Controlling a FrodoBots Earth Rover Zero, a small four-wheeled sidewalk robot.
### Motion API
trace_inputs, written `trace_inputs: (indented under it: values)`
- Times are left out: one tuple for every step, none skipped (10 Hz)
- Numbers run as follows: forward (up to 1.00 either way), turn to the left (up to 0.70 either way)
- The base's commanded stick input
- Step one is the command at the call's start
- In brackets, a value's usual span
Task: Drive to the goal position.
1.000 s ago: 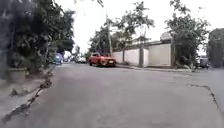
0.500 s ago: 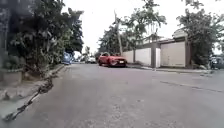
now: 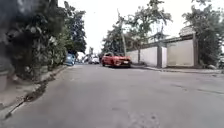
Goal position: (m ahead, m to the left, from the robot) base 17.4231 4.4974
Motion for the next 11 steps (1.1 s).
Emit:
trace_inputs:
  values:
    - [1.0, 0.04]
    - [1.0, 0.06]
    - [1.0, 0.04]
    - [1.0, 0.04]
    - [1.0, 0.05]
    - [1.0, 0.03]
    - [1.0, 0.01]
    - [1.0, 0.03]
    - [1.0, 0.06]
    - [1.0, 0.12]
    - [1.0, 0.13]
